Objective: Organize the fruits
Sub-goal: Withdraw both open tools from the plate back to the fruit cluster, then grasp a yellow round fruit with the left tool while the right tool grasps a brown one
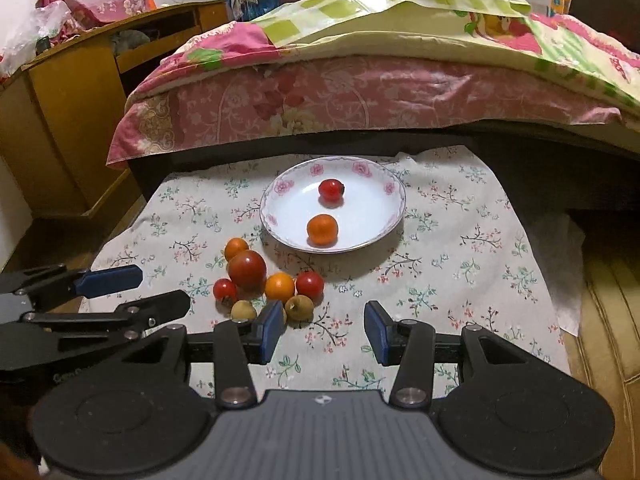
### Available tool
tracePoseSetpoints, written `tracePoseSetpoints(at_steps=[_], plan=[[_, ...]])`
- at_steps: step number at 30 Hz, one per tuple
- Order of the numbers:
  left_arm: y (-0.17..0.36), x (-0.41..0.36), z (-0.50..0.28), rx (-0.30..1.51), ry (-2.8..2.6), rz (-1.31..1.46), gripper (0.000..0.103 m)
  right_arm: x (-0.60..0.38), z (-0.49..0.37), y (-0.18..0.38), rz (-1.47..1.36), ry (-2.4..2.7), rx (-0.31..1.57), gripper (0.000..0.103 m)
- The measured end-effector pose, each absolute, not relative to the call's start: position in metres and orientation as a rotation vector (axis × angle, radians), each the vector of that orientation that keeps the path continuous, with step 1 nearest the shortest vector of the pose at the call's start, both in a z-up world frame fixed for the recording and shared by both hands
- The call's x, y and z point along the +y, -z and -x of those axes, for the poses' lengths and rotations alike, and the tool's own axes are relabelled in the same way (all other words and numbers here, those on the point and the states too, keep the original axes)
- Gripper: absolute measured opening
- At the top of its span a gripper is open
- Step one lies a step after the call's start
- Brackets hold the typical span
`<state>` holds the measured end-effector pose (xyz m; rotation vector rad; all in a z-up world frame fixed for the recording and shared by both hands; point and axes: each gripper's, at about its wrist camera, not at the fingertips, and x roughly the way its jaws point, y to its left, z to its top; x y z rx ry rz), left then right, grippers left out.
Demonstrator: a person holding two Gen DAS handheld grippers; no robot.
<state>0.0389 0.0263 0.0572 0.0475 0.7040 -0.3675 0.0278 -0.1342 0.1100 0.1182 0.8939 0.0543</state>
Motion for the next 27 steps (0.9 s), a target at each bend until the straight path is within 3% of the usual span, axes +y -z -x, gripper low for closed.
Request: tracePoseSetpoints(at_steps=[15, 27], plan=[[-0.018, 0.017, -0.061, 0.800, 0.394, -0.160, 0.063, -0.123, -0.069, -0.042, -0.045, -0.165, 0.951, 0.044], [0.003, 0.011, -0.075, 0.820, 0.407, -0.199, 0.063, -0.114, -0.095, -0.026, 0.014, -0.250, 0.973, 0.044]])
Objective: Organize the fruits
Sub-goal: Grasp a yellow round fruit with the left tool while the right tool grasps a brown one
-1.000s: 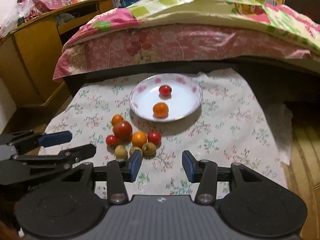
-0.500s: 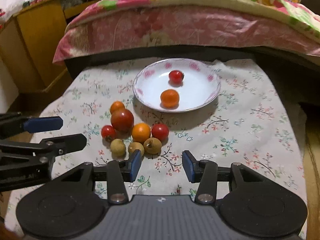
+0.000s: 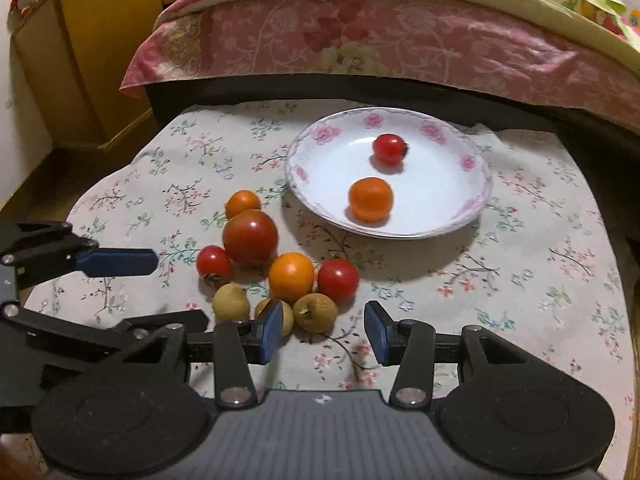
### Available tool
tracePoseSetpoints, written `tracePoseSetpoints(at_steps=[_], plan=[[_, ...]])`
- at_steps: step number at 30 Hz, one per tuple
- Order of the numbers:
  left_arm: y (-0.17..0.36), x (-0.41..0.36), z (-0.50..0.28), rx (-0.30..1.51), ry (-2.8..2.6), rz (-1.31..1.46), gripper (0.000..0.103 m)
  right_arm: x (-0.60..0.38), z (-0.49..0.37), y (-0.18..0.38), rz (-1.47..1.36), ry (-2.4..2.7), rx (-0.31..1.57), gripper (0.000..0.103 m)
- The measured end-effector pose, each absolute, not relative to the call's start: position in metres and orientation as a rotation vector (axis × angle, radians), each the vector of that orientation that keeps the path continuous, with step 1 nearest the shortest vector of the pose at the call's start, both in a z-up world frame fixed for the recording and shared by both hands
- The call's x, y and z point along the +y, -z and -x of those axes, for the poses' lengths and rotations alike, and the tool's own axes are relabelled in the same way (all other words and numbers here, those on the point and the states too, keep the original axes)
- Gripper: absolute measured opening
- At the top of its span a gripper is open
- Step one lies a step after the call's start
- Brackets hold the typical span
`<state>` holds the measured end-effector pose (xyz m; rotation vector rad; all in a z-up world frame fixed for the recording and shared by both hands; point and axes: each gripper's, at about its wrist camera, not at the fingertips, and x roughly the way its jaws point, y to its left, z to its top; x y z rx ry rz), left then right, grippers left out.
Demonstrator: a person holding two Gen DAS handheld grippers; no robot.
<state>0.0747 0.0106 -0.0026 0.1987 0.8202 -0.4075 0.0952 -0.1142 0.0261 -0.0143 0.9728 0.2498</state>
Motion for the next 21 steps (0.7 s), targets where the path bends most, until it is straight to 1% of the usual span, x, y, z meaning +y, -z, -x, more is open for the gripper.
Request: tracePoseSetpoints(at_steps=[7, 9, 12, 19, 21], plan=[[0.012, 0.005, -0.081, 0.834, 0.465, -0.198, 0.060, -0.116, -0.109, -0.020, -0.003, -0.269, 1.009, 0.043], [0.015, 0.003, -0.082, 0.839, 0.476, -0.208, 0.058, -0.118, -0.112, -0.019, -0.019, -0.270, 1.015, 0.039], [0.020, 0.001, -0.083, 0.855, 0.505, -0.219, 0.055, -0.121, -0.114, -0.018, -0.062, -0.285, 1.032, 0.037], [0.027, -0.009, -0.092, 0.847, 0.563, -0.239, 0.053, -0.128, -0.112, -0.015, -0.075, -0.279, 1.104, 0.036], [0.030, -0.011, -0.098, 0.854, 0.568, -0.228, 0.054, -0.127, -0.111, -0.012, -0.060, -0.284, 1.114, 0.036]])
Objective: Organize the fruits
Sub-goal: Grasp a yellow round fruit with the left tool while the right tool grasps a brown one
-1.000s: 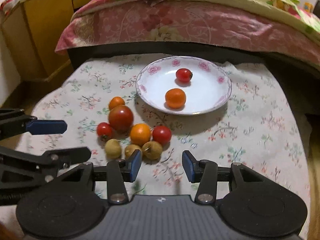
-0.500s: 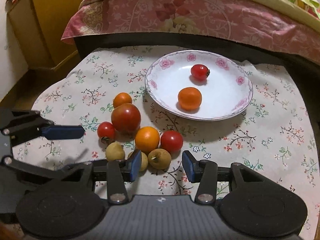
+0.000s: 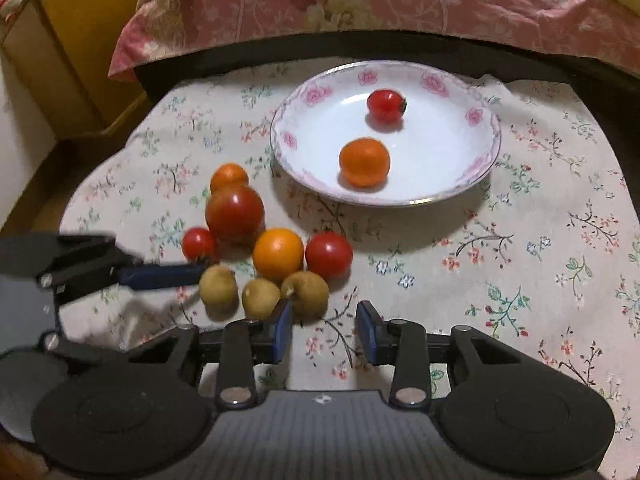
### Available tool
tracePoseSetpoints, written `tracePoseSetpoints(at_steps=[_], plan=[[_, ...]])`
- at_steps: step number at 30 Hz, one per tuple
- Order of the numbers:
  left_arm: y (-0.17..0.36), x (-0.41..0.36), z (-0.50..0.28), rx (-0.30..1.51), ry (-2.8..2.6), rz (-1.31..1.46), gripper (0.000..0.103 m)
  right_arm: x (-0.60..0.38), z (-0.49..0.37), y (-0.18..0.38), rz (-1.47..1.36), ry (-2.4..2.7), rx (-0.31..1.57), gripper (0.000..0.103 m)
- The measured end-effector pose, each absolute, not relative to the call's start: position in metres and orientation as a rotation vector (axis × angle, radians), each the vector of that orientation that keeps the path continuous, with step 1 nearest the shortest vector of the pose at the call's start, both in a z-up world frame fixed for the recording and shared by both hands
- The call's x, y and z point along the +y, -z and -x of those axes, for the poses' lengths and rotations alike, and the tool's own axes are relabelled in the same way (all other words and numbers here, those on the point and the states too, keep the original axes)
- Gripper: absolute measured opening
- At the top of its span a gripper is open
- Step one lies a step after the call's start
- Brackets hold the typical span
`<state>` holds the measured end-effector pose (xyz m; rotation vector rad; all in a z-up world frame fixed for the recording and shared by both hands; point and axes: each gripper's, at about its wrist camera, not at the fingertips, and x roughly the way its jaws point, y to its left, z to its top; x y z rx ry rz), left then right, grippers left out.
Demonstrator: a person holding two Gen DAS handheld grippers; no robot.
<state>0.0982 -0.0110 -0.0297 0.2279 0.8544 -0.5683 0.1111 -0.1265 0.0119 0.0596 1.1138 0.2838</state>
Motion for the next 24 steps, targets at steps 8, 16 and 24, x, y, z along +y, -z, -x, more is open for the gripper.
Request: tracePoseSetpoints(at_steps=[8, 16, 24], plan=[[0.031, -0.015, -0.097, 0.854, 0.575, -0.260, 0.040, -0.124, -0.109, -0.010, -0.007, -0.308, 1.074, 0.036], [0.029, -0.011, -0.095, 0.867, 0.547, -0.248, 0.035, -0.125, -0.119, -0.004, -0.032, -0.350, 1.057, 0.036], [0.030, -0.007, -0.094, 0.870, 0.555, -0.237, 0.038, -0.117, -0.118, -0.003, 0.019, -0.363, 1.029, 0.038]])
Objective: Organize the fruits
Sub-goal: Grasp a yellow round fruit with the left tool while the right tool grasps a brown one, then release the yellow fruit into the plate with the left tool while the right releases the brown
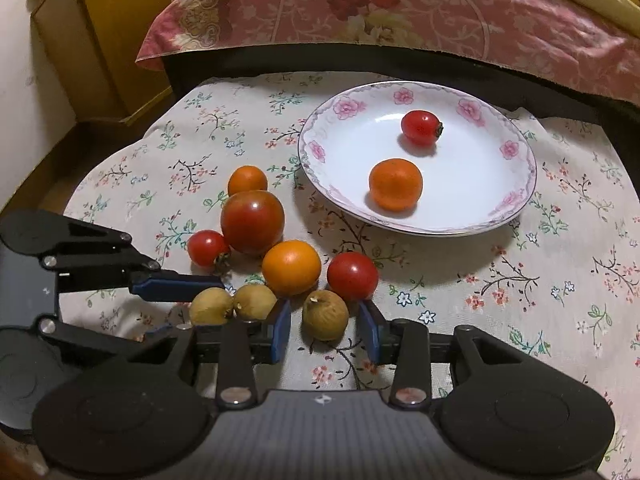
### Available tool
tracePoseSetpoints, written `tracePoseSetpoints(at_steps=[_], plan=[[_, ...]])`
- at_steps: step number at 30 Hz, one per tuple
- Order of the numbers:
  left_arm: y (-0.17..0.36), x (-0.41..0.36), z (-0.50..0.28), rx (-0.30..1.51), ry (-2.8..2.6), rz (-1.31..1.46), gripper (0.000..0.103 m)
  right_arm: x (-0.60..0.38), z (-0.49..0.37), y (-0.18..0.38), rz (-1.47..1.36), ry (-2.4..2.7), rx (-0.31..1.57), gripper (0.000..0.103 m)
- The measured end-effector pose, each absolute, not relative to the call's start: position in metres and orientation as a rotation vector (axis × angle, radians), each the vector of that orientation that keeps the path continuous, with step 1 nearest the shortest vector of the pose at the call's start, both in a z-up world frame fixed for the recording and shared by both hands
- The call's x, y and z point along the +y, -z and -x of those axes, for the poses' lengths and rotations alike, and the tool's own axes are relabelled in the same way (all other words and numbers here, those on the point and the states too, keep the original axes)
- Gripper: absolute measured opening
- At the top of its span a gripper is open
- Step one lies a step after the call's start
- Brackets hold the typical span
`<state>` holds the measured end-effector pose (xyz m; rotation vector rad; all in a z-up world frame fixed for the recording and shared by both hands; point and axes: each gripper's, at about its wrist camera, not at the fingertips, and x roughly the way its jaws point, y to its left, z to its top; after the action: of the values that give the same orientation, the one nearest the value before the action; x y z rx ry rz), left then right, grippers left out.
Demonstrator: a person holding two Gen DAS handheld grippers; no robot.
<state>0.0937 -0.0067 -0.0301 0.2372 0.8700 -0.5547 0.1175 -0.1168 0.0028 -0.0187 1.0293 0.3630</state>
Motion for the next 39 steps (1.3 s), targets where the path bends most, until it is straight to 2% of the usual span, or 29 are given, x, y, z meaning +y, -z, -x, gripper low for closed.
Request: tracePoseSetpoints(at_steps=[4, 6, 10, 21, 39], plan=[[0.030, -0.008, -0.093, 0.873, 0.541, -0.239, 0.039, -0.113, -0.115, -0.004, 0.041, -0.353, 1.032, 0.033], [0.030, -0.008, -0.093, 0.878, 0.532, -0.234, 0.039, -0.109, -0.113, -0.004, 0.066, -0.338, 1.030, 0.025], [0.029, -0.006, -0.091, 0.878, 0.520, -0.221, 0.035, -0.112, -0.114, -0.005, 0.051, -0.329, 1.043, 0.025], [0.026, -0.009, -0.091, 0.869, 0.531, -0.258, 0.035, -0.110, -0.110, -0.017, 0.071, -0.343, 1.017, 0.025], [0.030, -0.010, -0.090, 0.855, 0.543, -0.253, 0.042, -0.114, -0.109, -0.006, 0.074, -0.373, 1.026, 0.025]])
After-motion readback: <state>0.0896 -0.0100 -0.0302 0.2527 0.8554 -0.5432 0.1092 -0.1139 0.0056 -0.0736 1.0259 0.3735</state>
